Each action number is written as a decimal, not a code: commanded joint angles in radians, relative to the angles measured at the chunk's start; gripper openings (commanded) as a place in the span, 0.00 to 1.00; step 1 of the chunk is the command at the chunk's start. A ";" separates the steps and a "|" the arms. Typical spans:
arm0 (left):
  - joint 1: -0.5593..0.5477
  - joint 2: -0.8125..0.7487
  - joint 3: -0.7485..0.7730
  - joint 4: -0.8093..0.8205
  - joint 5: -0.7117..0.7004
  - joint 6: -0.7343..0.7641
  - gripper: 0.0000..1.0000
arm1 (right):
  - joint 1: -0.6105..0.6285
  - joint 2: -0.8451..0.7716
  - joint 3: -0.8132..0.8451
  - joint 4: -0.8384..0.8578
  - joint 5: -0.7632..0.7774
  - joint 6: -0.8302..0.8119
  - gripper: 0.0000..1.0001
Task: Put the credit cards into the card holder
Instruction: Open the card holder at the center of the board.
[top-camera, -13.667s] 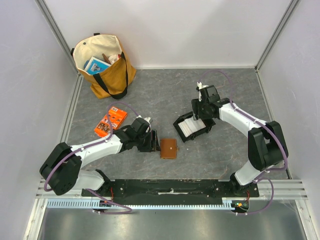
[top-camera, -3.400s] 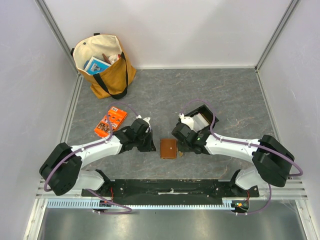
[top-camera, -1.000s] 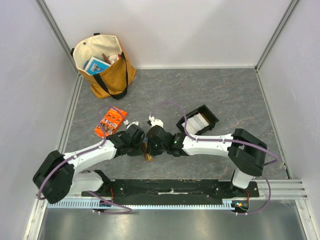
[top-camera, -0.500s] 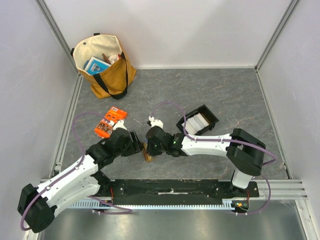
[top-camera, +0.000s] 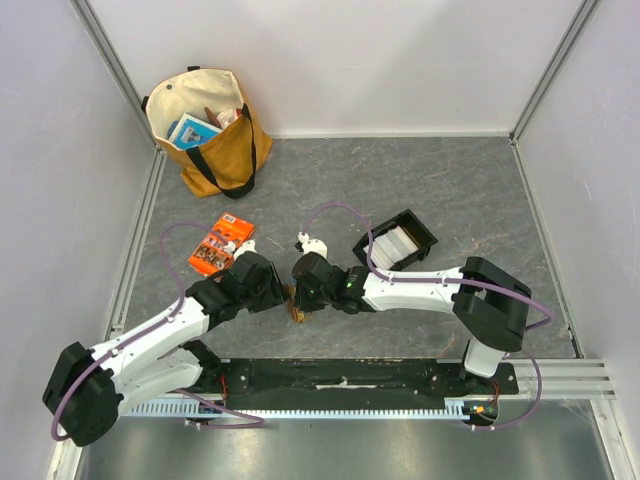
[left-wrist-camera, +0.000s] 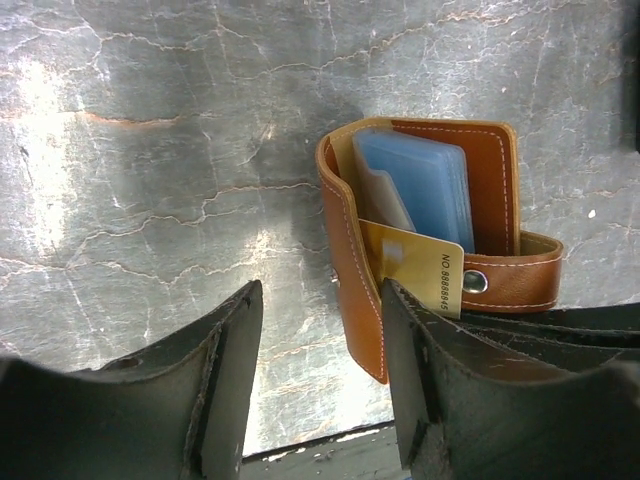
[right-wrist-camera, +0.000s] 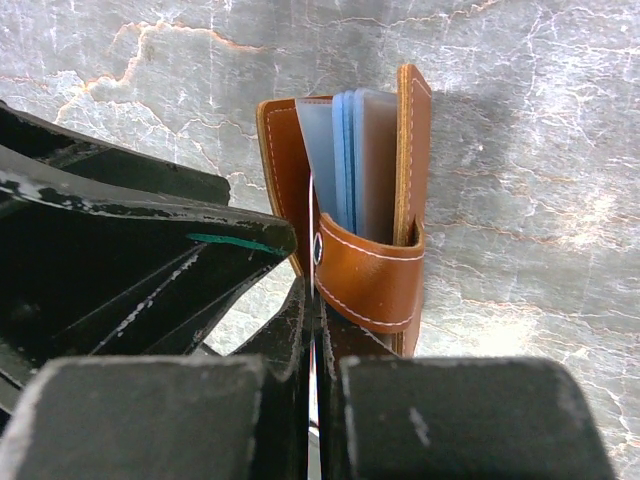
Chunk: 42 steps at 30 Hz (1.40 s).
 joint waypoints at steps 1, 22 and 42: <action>0.004 -0.010 0.006 0.029 -0.019 -0.036 0.55 | -0.001 0.008 -0.014 -0.085 0.051 -0.009 0.00; 0.006 0.111 0.068 0.020 0.005 0.143 0.02 | -0.079 -0.205 -0.057 -0.124 0.112 -0.040 0.00; 0.004 0.205 0.084 0.024 0.050 0.269 0.02 | -0.233 -0.354 -0.186 -0.136 0.054 -0.049 0.00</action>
